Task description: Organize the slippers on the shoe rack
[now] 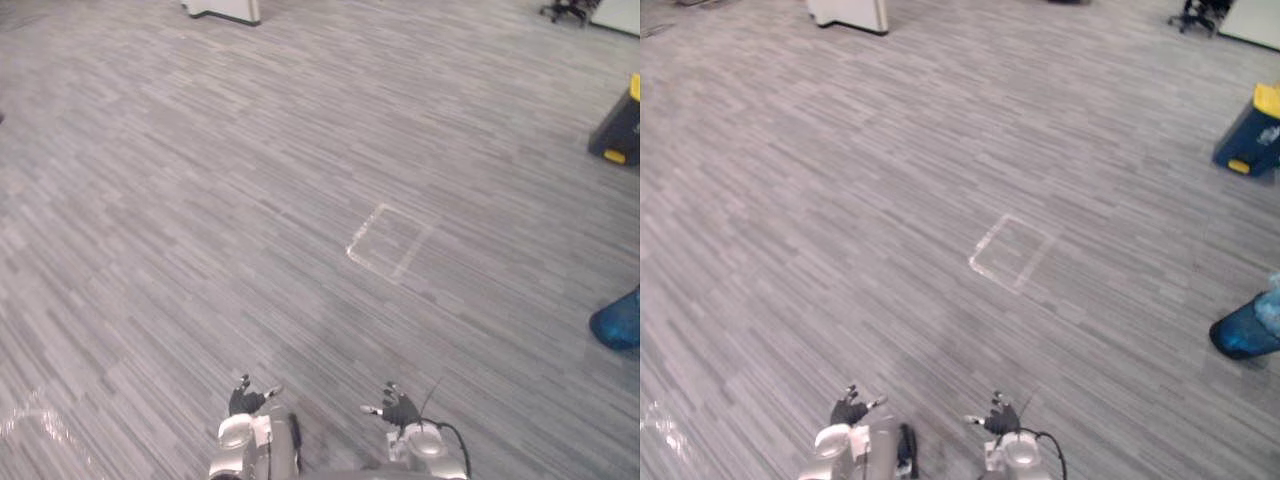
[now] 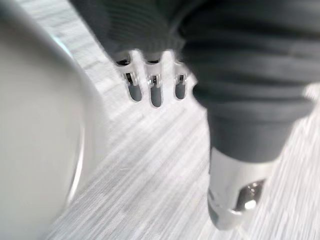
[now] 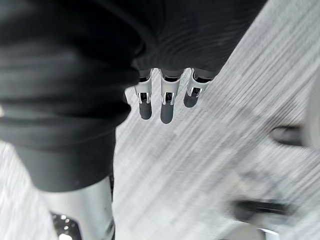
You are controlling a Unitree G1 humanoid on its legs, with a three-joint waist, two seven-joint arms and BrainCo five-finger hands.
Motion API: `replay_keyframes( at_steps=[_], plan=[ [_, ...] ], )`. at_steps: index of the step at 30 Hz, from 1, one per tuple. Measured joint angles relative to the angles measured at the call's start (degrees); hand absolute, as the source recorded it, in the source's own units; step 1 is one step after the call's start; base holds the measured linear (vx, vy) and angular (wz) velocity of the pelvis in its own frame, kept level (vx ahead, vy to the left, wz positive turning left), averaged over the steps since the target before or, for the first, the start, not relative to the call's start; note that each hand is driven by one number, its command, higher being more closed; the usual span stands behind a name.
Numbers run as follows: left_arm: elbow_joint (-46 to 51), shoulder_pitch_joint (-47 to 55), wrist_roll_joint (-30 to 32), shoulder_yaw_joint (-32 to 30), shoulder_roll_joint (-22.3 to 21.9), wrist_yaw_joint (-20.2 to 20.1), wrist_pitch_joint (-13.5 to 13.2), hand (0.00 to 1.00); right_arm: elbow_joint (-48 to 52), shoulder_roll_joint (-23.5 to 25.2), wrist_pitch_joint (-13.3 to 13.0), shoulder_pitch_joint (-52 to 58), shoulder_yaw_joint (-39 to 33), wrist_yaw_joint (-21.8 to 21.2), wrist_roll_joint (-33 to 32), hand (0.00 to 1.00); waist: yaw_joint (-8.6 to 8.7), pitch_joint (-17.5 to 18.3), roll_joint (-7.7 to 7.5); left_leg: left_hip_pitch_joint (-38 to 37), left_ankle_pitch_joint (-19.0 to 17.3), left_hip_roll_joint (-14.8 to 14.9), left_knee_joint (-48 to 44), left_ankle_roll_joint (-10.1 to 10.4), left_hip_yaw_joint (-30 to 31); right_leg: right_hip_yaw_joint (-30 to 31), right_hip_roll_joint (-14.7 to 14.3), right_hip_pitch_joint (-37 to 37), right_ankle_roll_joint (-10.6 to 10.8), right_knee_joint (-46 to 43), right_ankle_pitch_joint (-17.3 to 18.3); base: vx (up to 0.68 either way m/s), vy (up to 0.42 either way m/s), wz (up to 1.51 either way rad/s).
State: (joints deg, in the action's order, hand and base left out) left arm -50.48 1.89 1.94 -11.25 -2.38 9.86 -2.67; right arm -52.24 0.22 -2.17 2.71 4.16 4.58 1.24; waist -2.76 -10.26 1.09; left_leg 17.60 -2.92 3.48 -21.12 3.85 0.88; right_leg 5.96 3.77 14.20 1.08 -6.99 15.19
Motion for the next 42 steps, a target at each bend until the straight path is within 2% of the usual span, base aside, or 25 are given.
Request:
replay_keyframes(
  at_steps=[2,4,5,7,9,11,12,14,15,17,18,20,22,23,25,27,29,30,33,35,36,38,39,40,42],
  plan=[
    [-1.16,-0.11,-0.02,-0.11,1.47,0.05,0.21,0.00,-0.27,0.75,-0.11,-0.31,-0.01,-0.06,0.10,0.00,1.05,1.39,-2.30,-0.84,-3.81,-1.33,-2.00,-1.47,-3.10,1.94,2.21,-3.92,-0.09,-9.22,0.20,0.60,0.328,-0.53],
    [-1.17,-0.34,-0.98,0.48,2.44,0.10,0.29,0.00,-0.26,1.19,-0.05,0.24,-0.42,-0.13,0.63,0.00,0.74,1.54,-4.15,-4.59,-6.48,-2.33,-1.81,-3.42,-6.14,2.51,3.43,-10.93,3.12,-26.66,-2.35,0.55,0.272,-0.57],
    [-2.34,-0.72,-1.04,1.73,3.59,0.07,0.62,0.00,-0.38,1.79,-0.31,-0.41,-0.99,-0.26,0.73,0.00,0.88,0.43,-4.46,-9.39,-8.48,-3.35,-0.81,-4.40,-7.59,1.76,4.27,-16.13,5.53,-41.08,-4.97,0.50,0.227,-0.50],
    [-4.18,-0.70,-1.03,3.48,4.11,0.09,0.77,0.00,-0.73,1.71,-0.42,-1.22,-1.14,-0.29,0.87,0.00,1.71,-0.25,-4.54,-18.05,-9.31,-3.93,3.12,-5.10,-9.05,-4.68,6.01,-18.53,3.33,-50.04,-3.44,0.51,0.208,-0.37],
    [-4.76,-0.56,-1.05,4.52,3.57,0.10,0.59,0.00,-1.54,1.33,-0.75,-1.72,-1.12,-0.33,1.02,0.00,2.30,0.25,-3.47,-26.21,-9.32,-3.13,10.82,-5.15,-10.94,-14.14,5.83,-22.22,-0.58,-48.31,0.41,0.45,0.148,-0.42],
    [-5.62,-0.80,-1.00,4.49,3.53,-0.04,0.70,0.00,-1.44,1.36,-0.80,-2.71,-1.27,-0.56,1.02,0.00,2.88,0.21,-3.53,-29.34,-9.32,-2.85,14.70,-5.14,-12.68,-18.34,3.79,-27.45,-0.76,-39.80,1.54,0.39,0.056,-0.46],
    [-6.24,-0.95,-0.97,4.53,3.46,-0.08,0.85,0.00,-1.83,1.07,-0.70,-3.89,-1.30,-0.76,1.06,0.00,3.51,0.04,-3.31,-30.73,-9.32,-2.44,16.51,-5.14,-13.98,-22.10,2.30,-29.39,-1.34,-30.16,0.75,0.47,0.029,-0.44],
    [-6.40,-1.20,-0.89,4.64,3.35,-0.16,0.92,0.00,-2.72,0.76,-0.63,-5.02,-1.68,-0.88,1.14,0.00,3.74,-0.32,-3.13,-32.50,-9.32,-2.13,18.18,-5.13,-15.76,-26.34,-0.18,-30.77,-2.60,-14.28,-5.30,0.58,0.001,-0.39],
    [-6.40,-1.14,-0.78,5.53,3.48,-0.33,0.92,0.00,-2.73,0.71,-0.68,-5.01,-1.86,-0.90,1.16,0.00,3.81,-0.38,-3.29,-34.17,-9.56,-2.53,18.80,-4.73,-16.10,-25.70,-1.66,-30.49,-2.58,-5.97,-10.54,0.51,-0.042,-0.20],
    [-6.42,-0.79,-0.23,5.77,3.14,-1.13,0.89,0.00,-2.63,0.44,-0.68,-4.90,-2.43,-1.07,1.17,0.00,3.93,-0.68,-3.42,-37.83,-10.95,-2.88,18.33,-2.42,-15.24,-23.73,-1.97,-29.62,-6.61,-5.63,-17.61,0.42,-0.074,-0.06],
    [-6.34,-0.91,0.30,5.42,2.35,-1.28,0.86,0.00,-2.43,0.16,-0.68,-4.89,-3.45,-1.12,1.17,0.00,3.97,-0.61,-2.33,-38.83,-11.16,-1.60,16.01,-2.07,-14.40,-24.00,-2.35,-29.79,-7.65,-9.60,-15.57,0.53,-0.142,0.04],
    [-5.85,-0.45,0.32,3.99,1.35,-1.27,0.76,0.00,-2.22,-0.06,-0.63,-4.75,-4.08,-1.09,1.16,0.00,3.96,-0.37,-1.31,-34.28,-11.06,0.96,2.89,-1.90,-13.56,-24.51,-3.52,-27.14,-7.85,-9.75,-12.02,0.58,-0.200,0.07],
    [-3.85,-0.41,0.29,1.24,0.14,-1.32,0.77,0.00,-0.50,-0.08,-0.32,-3.87,-3.37,-1.10,1.08,0.00,4.19,-0.96,0.13,-24.49,-5.60,5.74,-20.11,2.77,-12.05,-23.63,-6.23,-22.72,-8.79,-7.46,-10.57,0.53,-0.158,-0.13],
    [-2.29,0.13,0.27,0.27,-0.59,-1.23,0.72,0.00,-0.12,-0.21,-0.11,-3.29,-2.68,-1.08,1.06,0.00,3.72,-1.19,0.79,-19.03,-3.66,8.68,-33.26,3.43,-11.88,-22.40,-8.19,-19.26,-9.73,-5.85,-9.34,0.65,-0.110,-0.67],
    [-0.22,0.16,0.22,-0.07,-0.13,-1.22,0.48,0.00,-0.37,0.26,0.27,-3.23,-1.60,-0.96,1.04,0.00,2.21,-2.05,-0.12,-14.18,-6.23,10.11,-40.45,2.25,-13.92,-18.69,-9.22,-13.52,-10.63,-3.84,-7.58,0.52,-0.061,-0.97],
    [1.47,0.66,0.16,-0.06,0.45,-1.23,0.30,0.00,-0.72,0.88,0.50,-2.93,-1.74,-0.67,1.04,0.00,1.96,-1.92,-1.00,-8.07,-9.51,9.58,-36.13,0.94,-16.07,-14.01,-8.99,-8.09,-9.67,-0.50,-6.93,0.53,-0.039,-1.10],
    [1.68,0.64,0.12,-0.04,0.56,-1.27,0.05,0.00,-1.27,0.79,0.75,-3.09,-2.03,-0.12,1.02,0.00,1.37,-2.05,-1.19,-4.57,-11.10,7.42,-24.09,0.01,-16.05,-9.98,-8.22,-4.85,-8.12,1.26,-6.20,0.49,0.055,-1.15],
    [1.67,0.59,0.12,-0.05,0.38,-1.24,-0.11,0.00,-1.27,0.77,0.86,-2.97,-2.40,0.13,1.03,0.00,1.04,-2.02,-1.13,-4.16,-10.57,4.86,-11.60,-0.27,-14.58,-7.54,-7.07,-3.37,-6.65,1.96,-5.34,0.49,0.145,-1.14],
    [1.43,0.59,0.09,1.13,-0.19,-1.18,-0.44,0.00,-1.27,0.59,0.90,-2.16,-2.45,0.19,1.12,0.00,0.09,-1.37,-0.22,-3.29,-3.96,0.12,8.30,-0.05,-3.12,-2.73,-5.01,0.39,-3.31,3.59,-2.32,0.48,0.242,-1.10],
    [0.68,0.77,0.09,1.82,-0.35,-1.18,-0.51,0.00,-1.85,-0.17,0.84,-1.37,-2.15,0.12,1.14,0.00,-0.44,0.12,1.44,-3.22,4.91,-0.14,7.22,-0.38,-1.02,0.24,-4.41,2.09,-1.19,2.75,0.58,0.53,0.371,-0.93],
    [0.09,0.45,0.07,2.14,0.60,-1.19,-0.29,0.00,-2.63,0.33,0.98,-1.47,-2.08,0.10,1.14,0.00,-0.20,0.92,-0.36,-3.35,3.94,-1.40,6.19,-1.18,-3.00,1.06,-2.49,1.47,-0.13,0.54,1.18,0.57,0.350,-0.57],
    [0.04,0.44,0.06,2.68,1.25,-1.22,-0.24,0.00,-2.51,1.00,0.87,-1.21,-2.24,0.00,1.16,0.00,-0.34,1.57,-1.89,-4.80,0.21,-2.51,4.48,-2.92,-5.87,1.00,-0.38,-2.80,0.24,-9.74,1.09,0.64,0.371,-0.57],
    [0.16,0.33,0.03,2.90,1.70,-1.18,-0.28,0.00,-2.28,1.08,0.89,-0.76,-2.88,-0.05,1.47,0.00,-0.39,1.00,-2.97,-8.06,-1.65,-3.44,4.70,-3.77,-7.63,0.95,0.75,-5.99,1.77,-20.22,0.89,0.56,0.336,-0.67],
    [-0.34,0.03,0.04,2.97,1.90,-1.14,0.02,0.00,-2.04,1.33,0.74,-0.81,-3.45,-0.13,2.57,0.00,-0.43,0.82,-3.19,-11.11,-3.42,-3.73,5.00,-4.35,-9.24,0.69,1.65,-10.90,4.20,-32.31,-0.76,0.43,0.258,-0.71],
    [-2.15,-0.44,0.02,3.12,1.62,-1.15,0.71,0.00,-0.10,1.55,0.32,-0.31,-3.47,-0.29,3.26,0.00,-0.15,0.15,-2.41,-17.65,-5.36,-3.95,7.56,-5.03,-11.42,-3.82,3.52,-17.23,3.18,-44.32,-0.25,0.31,0.209,-0.68]
  ],
)
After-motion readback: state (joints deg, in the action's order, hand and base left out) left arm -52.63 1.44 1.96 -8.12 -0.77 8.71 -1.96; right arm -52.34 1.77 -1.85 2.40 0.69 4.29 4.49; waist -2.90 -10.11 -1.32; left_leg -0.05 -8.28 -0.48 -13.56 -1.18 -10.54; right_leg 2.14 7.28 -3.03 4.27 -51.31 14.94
